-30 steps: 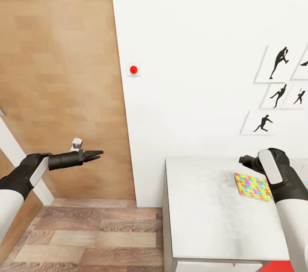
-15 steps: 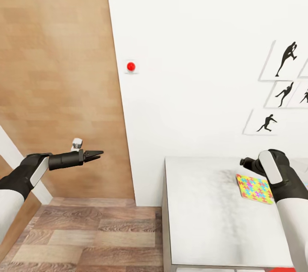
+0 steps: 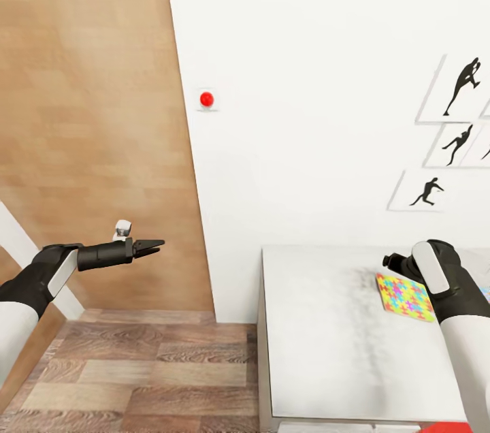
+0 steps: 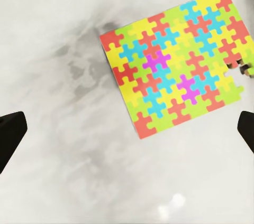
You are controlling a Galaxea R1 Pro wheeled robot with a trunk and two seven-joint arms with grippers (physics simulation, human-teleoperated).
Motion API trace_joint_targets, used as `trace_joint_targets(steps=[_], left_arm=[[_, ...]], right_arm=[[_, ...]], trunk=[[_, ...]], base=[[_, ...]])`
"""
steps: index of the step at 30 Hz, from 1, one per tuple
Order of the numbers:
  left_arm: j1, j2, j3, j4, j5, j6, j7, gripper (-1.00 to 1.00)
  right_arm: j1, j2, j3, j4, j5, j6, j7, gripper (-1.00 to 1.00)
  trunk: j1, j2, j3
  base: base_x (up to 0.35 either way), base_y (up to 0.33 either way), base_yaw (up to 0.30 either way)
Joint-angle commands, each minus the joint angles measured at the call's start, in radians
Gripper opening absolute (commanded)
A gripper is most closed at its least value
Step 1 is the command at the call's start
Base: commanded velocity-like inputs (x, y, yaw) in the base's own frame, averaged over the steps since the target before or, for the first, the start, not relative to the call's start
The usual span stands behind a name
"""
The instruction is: Put all the toys in the child's room - the three board games (two on the bed and one on the table), the two jigsaw puzzles on the table, and the tennis ball on the table - inside the toy box on the table in the child's room.
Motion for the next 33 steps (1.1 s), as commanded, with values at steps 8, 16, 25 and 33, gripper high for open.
trace_joint_targets(steps=[8, 16, 25, 33], left_arm=[[-0.001, 0.001, -0.005, 0.0, 0.007, 0.008, 0.0, 1.0], [-0.001, 0.001, -0.005, 0.0, 0.007, 0.009, 0.0, 1.0], [-0.001, 0.001, -0.005, 0.0, 0.007, 0.009, 0.0, 1.0], [-0.001, 0.0, -0.005, 0.0, 0.007, 0.008, 0.0, 1.0]], right_arm=[[-0.001, -0.001, 0.0, 0.004, -0.011, -0.002, -0.01, 1.0], [-0.001, -0.001, 0.0, 0.006, -0.011, -0.003, -0.01, 1.0], [0.0, 0.0, 0.0, 0.009, -0.008, -0.003, -0.01, 1.0], [0.0, 0.0, 0.0, 0.009, -0.008, -0.002, -0.01, 1.0]], trunk=[[0.001, -0.002, -0.015], [0.001, -0.002, -0.028], [0.001, -0.002, -0.04], [0.001, -0.002, -0.04]], base=[[0.048, -0.15, 0.0], [0.065, -0.141, 0.0], [0.03, -0.052, 0.0], [0.0, -0.001, 0.0]])
